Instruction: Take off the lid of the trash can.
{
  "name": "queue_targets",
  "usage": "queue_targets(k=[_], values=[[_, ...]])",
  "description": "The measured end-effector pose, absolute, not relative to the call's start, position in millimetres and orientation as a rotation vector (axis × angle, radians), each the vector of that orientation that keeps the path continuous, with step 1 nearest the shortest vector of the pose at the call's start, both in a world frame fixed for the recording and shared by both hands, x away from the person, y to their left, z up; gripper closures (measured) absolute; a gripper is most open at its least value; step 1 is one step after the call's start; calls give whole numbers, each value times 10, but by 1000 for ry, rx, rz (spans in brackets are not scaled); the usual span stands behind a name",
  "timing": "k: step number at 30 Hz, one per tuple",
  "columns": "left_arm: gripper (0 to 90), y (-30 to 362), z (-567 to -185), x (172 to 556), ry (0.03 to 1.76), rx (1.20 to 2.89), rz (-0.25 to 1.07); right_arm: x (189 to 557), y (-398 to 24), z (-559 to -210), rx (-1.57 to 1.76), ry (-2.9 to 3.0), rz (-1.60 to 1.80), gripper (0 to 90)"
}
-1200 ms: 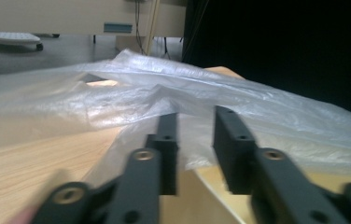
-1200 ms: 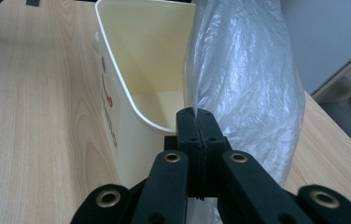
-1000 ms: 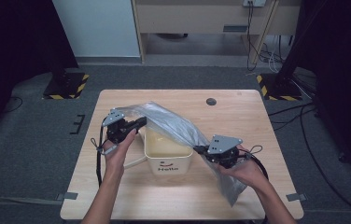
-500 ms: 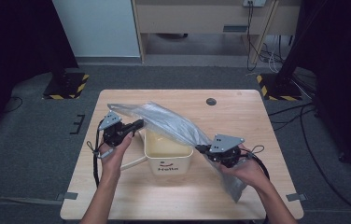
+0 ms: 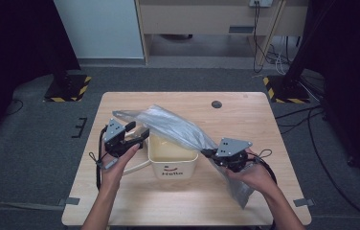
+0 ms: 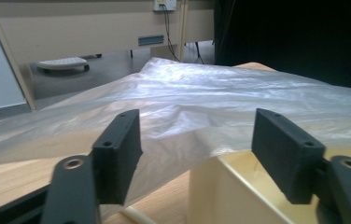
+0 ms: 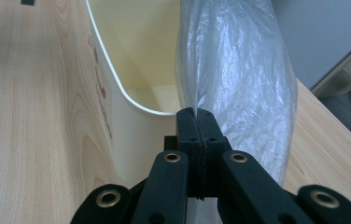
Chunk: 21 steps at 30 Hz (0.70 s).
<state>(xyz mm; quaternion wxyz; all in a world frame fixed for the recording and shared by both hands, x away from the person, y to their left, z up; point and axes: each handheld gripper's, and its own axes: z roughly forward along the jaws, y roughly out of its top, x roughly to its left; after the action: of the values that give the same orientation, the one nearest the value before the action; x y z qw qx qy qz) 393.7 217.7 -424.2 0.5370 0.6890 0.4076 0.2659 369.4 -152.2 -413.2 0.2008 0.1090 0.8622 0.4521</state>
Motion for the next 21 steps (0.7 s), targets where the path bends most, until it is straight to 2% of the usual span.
queue_targets(k=[2,21], values=[[235,2200,-4264,3948,970,1634,639,3691,-1531,-4131,306,2412,1263,900],[101,2383,-4266,3976,970,1614,669,3657,-1624,-4100,303,2410,1294,900]])
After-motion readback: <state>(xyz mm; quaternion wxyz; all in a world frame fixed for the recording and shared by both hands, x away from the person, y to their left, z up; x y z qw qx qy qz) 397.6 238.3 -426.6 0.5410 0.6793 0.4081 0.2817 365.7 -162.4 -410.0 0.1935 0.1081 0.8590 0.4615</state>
